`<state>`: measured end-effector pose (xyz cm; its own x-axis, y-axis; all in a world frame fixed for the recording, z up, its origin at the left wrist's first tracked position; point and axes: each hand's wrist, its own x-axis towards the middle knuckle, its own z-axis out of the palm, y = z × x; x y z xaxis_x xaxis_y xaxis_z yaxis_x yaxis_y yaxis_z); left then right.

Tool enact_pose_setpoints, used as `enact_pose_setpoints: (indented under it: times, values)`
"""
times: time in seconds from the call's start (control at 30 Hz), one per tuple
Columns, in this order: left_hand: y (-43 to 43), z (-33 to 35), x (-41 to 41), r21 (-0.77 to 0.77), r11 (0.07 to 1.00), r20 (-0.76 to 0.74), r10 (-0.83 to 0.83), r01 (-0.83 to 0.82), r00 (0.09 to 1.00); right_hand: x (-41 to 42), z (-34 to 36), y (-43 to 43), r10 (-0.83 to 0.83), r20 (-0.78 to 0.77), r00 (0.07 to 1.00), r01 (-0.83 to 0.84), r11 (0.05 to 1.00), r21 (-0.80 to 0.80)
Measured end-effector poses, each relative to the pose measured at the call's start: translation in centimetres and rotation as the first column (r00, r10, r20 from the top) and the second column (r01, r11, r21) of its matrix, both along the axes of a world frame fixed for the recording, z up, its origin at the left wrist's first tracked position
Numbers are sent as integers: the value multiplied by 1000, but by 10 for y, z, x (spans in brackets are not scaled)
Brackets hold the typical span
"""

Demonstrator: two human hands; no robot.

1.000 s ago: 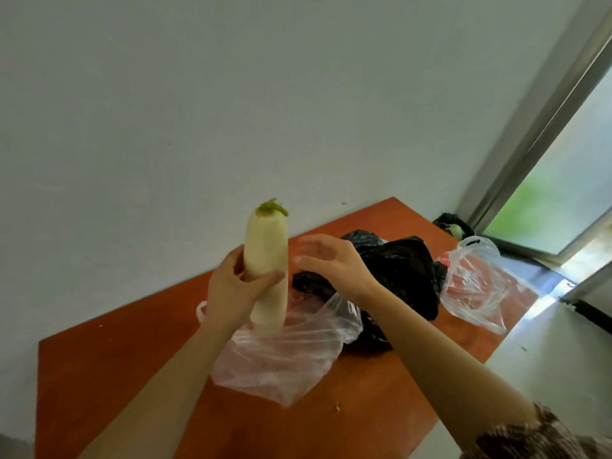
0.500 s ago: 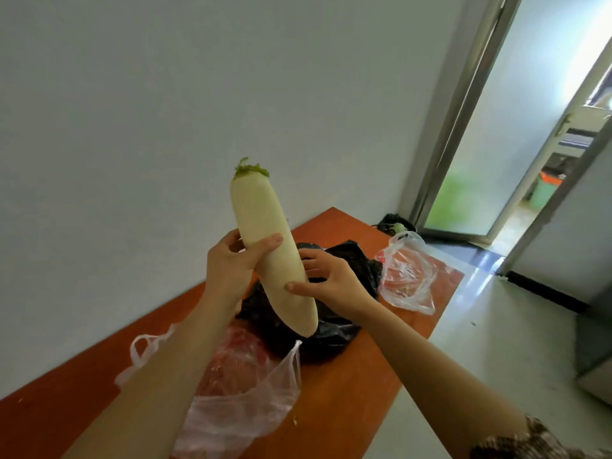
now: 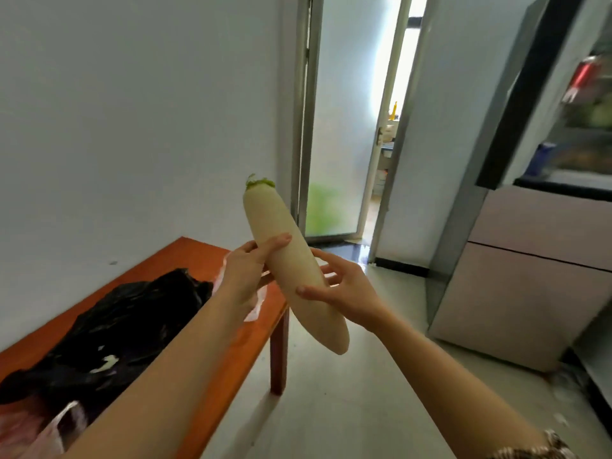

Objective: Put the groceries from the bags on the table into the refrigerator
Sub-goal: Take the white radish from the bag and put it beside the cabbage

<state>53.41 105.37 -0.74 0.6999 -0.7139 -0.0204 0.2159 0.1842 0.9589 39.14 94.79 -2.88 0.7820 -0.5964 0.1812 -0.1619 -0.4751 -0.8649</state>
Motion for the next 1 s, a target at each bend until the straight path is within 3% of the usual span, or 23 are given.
enact_pose_setpoints:
  times: [0.23, 0.5, 0.73, 1.0]
  values:
    - [-159, 19, -127, 20, 952, -16, -307, 307, 952, -153, 14, -123, -257, 38, 966, 255, 966, 34]
    - [-334, 48, -244, 34, 813, 57, -582, 581, 811, -287, 38, -252, -447, 135, 884, 447, 894, 36]
    - [-514, 69, -322, 27, 699, 166, -708, 715, 686, -368, 53, -411, -513, 188, 838, 524, 852, -10]
    - [-704, 104, -389, 47, 665, 199, -738, 746, 645, -440, 83, -584, -571, 229, 788, 596, 802, -52]
